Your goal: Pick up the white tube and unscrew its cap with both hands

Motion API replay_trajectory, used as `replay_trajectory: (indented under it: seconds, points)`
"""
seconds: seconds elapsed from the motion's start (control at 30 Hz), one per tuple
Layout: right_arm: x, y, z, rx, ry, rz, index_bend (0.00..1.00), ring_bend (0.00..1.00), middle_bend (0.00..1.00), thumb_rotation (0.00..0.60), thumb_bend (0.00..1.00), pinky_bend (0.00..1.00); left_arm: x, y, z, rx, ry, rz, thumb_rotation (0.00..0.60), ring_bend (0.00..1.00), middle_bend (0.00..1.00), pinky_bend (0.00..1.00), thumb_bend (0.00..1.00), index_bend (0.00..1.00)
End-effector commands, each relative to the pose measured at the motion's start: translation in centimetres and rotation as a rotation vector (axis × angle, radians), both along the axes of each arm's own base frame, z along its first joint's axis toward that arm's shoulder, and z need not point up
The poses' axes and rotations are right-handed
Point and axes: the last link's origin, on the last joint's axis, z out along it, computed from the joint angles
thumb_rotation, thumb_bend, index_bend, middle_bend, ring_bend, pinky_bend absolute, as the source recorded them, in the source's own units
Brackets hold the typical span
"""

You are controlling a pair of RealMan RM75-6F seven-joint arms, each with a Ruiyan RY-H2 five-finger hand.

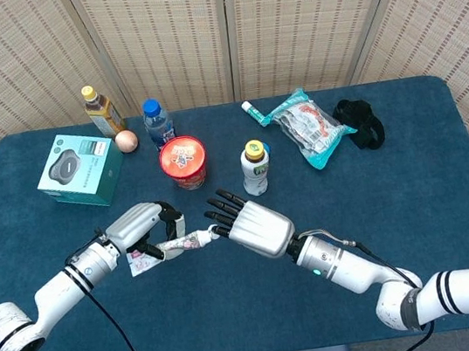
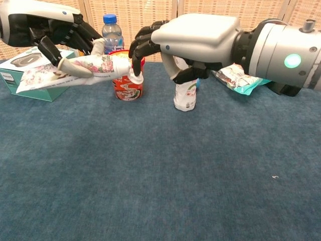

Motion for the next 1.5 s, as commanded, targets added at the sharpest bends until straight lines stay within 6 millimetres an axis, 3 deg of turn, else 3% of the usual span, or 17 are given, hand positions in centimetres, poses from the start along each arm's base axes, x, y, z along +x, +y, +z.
replay_trajectory:
  seconds: [0.03,0.3,0.5,0.67,0.8,0.97,1.1,1.37,1.5]
  points:
    - [0.2,0.2,0.8,0.000,-0.038,-0.001,0.32,0.00,0.19,0.600,1.00,0.07,-0.5,0.1,-0.1,0.017,0.052,-0.023,0.600,0.53,0.81,0.21,0.45,0.72]
    - [-1.1,0.2,4.2,-0.069,-0.069,-0.017,0.32,0.00,0.19,0.600,1.00,0.07,-2.2,0.3,-2.0,0.038,0.177,-0.065,0.600,0.51,0.78,0.21,0.45,0.70]
    - [-3.2,0.4,6.9,-0.121,-0.075,-0.062,0.32,0.00,0.19,0.600,1.00,0.07,-3.9,0.7,-4.7,0.044,0.268,-0.094,0.600,0.47,0.75,0.21,0.45,0.67]
    - [-5.0,0.6,8.5,-0.159,-0.080,-0.101,0.32,0.00,0.19,0.600,1.00,0.07,-5.5,0.7,-7.3,0.055,0.345,-0.138,0.600,0.41,0.71,0.21,0.44,0.64]
    - [-6.2,0.6,9.5,-0.180,-0.070,-0.130,0.32,0.00,0.19,0.600,1.00,0.07,-6.3,0.9,-7.9,0.076,0.381,-0.150,0.600,0.32,0.61,0.20,0.44,0.58]
    - [-7.5,0.7,10.7,-0.213,-0.063,-0.155,0.32,0.00,0.19,0.600,1.00,0.07,-6.8,1.2,-6.9,0.111,0.373,-0.131,0.600,0.18,0.39,0.18,0.44,0.42]
    - [-8.9,0.6,11.7,-0.241,-0.055,-0.190,0.32,0.00,0.19,0.600,1.00,0.07,-7.7,1.1,-4.7,0.149,0.358,-0.081,0.600,0.11,0.25,0.16,0.44,0.28]
    - [-12.5,1.3,14.0,-0.311,-0.074,-0.270,0.32,0.00,0.19,0.600,1.00,0.07,-11.7,-1.7,0.1,0.274,0.328,0.071,0.600,0.09,0.19,0.15,0.39,0.17]
    - [-15.1,2.3,15.6,-0.362,-0.075,-0.329,0.32,0.00,0.19,0.600,0.96,0.07,-14.5,-4.3,2.8,0.408,0.370,0.127,0.600,0.09,0.19,0.15,0.37,0.17]
